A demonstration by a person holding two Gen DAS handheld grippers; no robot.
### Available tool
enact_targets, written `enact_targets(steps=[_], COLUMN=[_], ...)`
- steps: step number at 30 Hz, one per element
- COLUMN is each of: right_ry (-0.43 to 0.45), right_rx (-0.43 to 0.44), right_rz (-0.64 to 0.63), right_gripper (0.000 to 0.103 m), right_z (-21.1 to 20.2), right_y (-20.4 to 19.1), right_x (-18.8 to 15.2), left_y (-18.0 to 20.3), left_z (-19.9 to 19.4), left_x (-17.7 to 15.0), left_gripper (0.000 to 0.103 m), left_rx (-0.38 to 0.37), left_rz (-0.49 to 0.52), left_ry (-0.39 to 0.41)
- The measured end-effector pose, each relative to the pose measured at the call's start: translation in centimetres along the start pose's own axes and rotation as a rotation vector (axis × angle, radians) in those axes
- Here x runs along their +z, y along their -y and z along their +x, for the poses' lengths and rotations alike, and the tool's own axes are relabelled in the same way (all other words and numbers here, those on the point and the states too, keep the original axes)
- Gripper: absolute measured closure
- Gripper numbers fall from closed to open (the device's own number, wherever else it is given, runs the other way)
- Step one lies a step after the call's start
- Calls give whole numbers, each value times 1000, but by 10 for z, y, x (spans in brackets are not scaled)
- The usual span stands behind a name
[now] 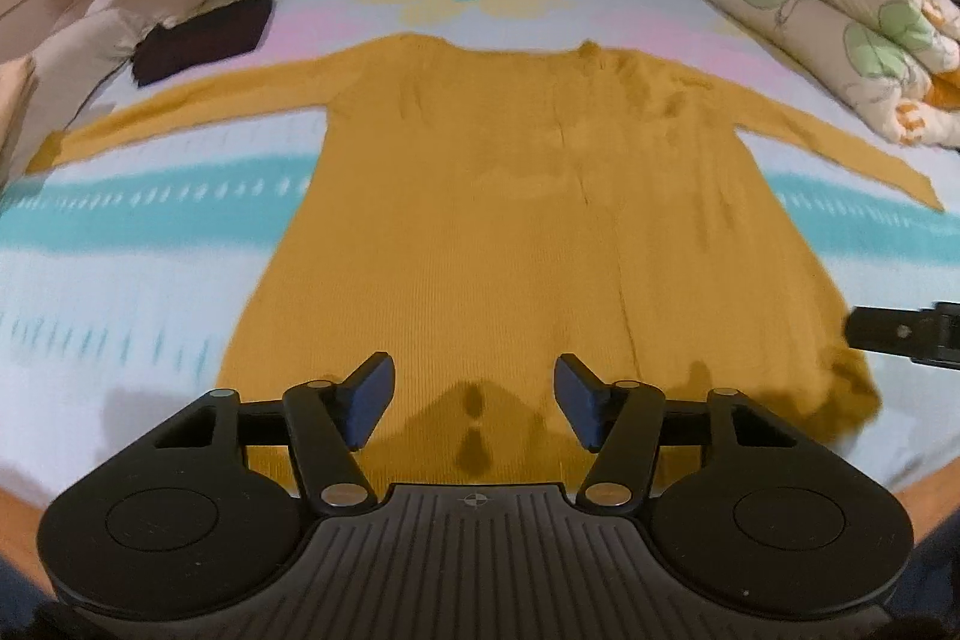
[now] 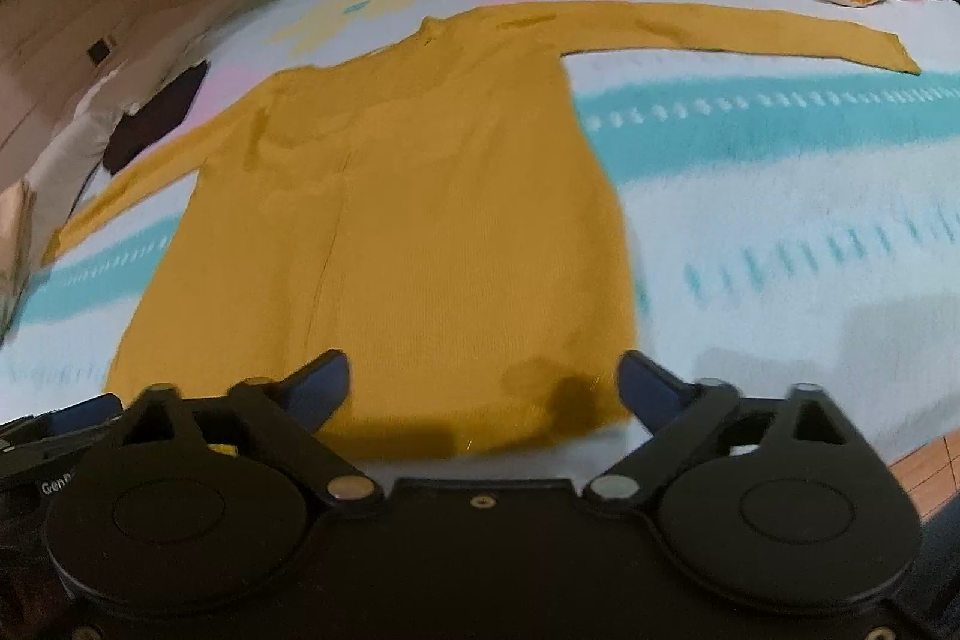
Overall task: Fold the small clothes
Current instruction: 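Move the right gripper to the sweater's sleeve cuff and close on it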
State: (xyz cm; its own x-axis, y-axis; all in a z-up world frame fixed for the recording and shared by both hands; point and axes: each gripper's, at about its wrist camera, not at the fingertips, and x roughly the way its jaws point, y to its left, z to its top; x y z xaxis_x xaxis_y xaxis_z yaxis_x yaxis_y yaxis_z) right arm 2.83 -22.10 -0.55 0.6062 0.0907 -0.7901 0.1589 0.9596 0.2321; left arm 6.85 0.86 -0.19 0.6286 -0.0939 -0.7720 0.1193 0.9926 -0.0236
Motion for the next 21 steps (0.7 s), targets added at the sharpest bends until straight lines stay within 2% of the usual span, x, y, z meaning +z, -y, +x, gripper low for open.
enact_targets(steps=[5,9,14,21], right_ry=[26,49,61,98], right_rx=[-16,-22,-74,-161], right_rz=[0,48,95,125], right_gripper=[11,13,16,16], right_z=[1,4,15,39], right_y=[22,47,80,130], right_x=[48,84,128,167], left_y=[0,6,14,32], left_z=[16,33,57,98], left_x=[43,72,104,134], left_gripper=[46,46,46,46], left_rx=[2,0,-4,25], left_rz=[13,39,56,119], left_ry=[21,27,43,37])
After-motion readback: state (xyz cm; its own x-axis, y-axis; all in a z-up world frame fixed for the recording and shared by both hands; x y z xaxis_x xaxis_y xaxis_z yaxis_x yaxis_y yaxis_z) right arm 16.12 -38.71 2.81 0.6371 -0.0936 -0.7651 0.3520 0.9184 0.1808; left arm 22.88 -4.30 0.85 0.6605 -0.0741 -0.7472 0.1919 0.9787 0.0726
